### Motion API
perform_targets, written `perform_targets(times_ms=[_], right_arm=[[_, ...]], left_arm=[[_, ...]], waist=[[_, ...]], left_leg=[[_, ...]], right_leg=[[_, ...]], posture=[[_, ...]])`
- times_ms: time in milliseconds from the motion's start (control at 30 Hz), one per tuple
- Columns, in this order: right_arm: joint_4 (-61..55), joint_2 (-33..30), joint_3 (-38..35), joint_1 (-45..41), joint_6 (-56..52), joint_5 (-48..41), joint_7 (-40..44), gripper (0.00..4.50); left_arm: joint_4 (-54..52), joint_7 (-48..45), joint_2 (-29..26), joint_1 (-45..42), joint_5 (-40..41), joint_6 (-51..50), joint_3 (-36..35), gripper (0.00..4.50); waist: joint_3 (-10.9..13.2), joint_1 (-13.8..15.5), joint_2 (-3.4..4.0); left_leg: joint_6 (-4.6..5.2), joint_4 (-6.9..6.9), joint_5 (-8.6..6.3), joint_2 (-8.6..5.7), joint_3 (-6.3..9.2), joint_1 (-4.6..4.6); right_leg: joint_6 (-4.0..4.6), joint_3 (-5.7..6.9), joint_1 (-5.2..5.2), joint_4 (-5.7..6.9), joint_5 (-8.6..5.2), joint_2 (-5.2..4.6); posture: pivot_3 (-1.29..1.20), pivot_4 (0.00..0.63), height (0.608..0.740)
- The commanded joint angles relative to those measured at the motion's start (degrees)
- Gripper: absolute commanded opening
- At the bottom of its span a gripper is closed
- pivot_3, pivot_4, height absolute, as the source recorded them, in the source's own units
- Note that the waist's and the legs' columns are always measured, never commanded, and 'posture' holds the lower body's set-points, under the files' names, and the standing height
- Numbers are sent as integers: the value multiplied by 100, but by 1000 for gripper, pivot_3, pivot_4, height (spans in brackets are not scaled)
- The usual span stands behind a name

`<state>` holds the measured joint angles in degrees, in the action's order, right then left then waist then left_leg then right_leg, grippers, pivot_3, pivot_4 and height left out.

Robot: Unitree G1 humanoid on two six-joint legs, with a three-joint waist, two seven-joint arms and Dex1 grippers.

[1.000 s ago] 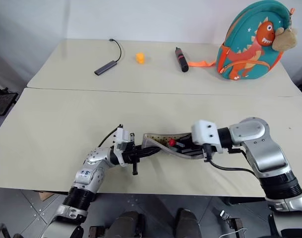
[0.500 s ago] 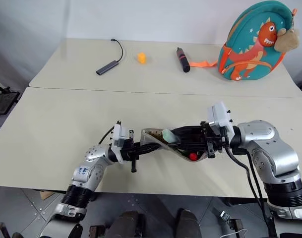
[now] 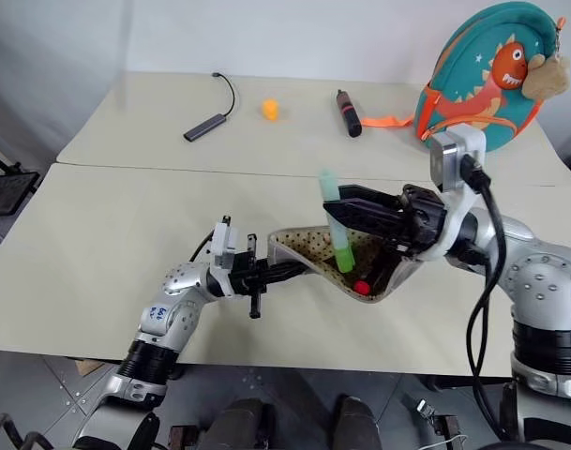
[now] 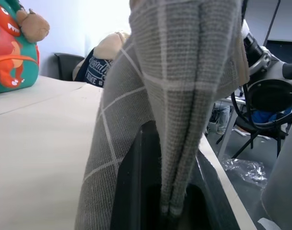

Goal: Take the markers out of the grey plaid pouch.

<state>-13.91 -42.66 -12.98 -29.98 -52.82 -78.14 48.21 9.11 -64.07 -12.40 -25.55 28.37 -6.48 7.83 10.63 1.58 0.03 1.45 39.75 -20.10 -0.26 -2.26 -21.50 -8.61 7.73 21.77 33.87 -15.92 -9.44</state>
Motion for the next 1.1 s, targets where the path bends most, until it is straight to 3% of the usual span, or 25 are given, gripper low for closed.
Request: perform_targets(times_ms=[33, 100, 167, 200, 300, 433, 600, 767, 1033, 1100], right_arm=[[-255, -422, -299, 208, 500, 819, 295, 1069], [-442, -835, 609, 500, 2240, 3026, 1041, 1069], [-404, -1136, 1198, 639, 3616, 4391, 1722, 1069], [-302, -1100, 1294, 619, 4007, 4652, 1832, 1069], [-65, -569, 1171, 502, 4523, 4718, 1641, 1068], [-273, -511, 1130, 885, 4729, 4453, 2258, 1068], [-214, -423, 1323, 866, 5135, 4911, 2397, 1068], [-341, -5, 879, 733, 2831, 3212, 1107, 1068], [200, 276, 92, 337, 1532, 1812, 454, 1068], [464, 349, -338, 238, 904, 719, -6, 1068]], left_arm=[[287, -12, -188, 190, -104, -139, -115, 0], [268, -28, -213, 193, -88, -165, -126, 0], [240, -38, -226, 211, -90, -201, -140, 0], [222, -44, -233, 225, -92, -221, -143, 0], [158, -35, -244, 268, -82, -273, -144, 0], [43, -11, -260, 327, -14, -411, -159, 0], [-143, 70, -224, 286, 363, -965, -293, 0], [-442, 3, -298, 220, 836, -1885, -354, 0], [-423, -67, -353, 200, 592, -1767, -292, 0], [-418, -66, -354, 232, 597, -1741, -290, 0]], waist=[[0, -1, 0], [0, -9, 0], [0, -19, 1], [0, -34, 1], [1, -40, -1], [1, 1, 0], [1, -9, 0], [2, -24, 2], [3, -10, 3], [3, -13, 4]], left_leg=[[0, 0, 0, 1, -1, 0], [0, -1, 0, -2, -12, 0], [0, -1, -1, -4, -39, 0], [1, -3, -1, -3, -52, 0], [-2, -3, -1, 4, -68, 1], [-3, 1, 0, 5, -62, 2], [2, 9, -3, 3, -43, 3], [0, 11, -3, 9, -1, 10], [0, 11, -3, 5, 1, 10], [0, 10, -3, 5, 1, 10]], right_leg=[[0, 0, 0, 0, 0, 0], [-1, -2, 2, 0, 0, 1], [-4, -8, 6, 1, 0, 1], [-6, -11, 10, 2, 0, 2], [-7, -14, 15, 4, 1, 5], [-6, -10, 8, 2, 1, 7], [-9, 0, -9, -6, 2, 4], [-8, -3, -12, 1, 3, 4], [-7, -3, -13, -2, 3, 3], [-7, -3, -13, -3, 3, 3]], posture=[[0, 150, 740], [0, 150, 740], [0, 150, 740], [0, 150, 740], [0, 150, 740], [0, 150, 740], [0, 150, 740], [0, 150, 740], [0, 150, 740], [0, 150, 740]])
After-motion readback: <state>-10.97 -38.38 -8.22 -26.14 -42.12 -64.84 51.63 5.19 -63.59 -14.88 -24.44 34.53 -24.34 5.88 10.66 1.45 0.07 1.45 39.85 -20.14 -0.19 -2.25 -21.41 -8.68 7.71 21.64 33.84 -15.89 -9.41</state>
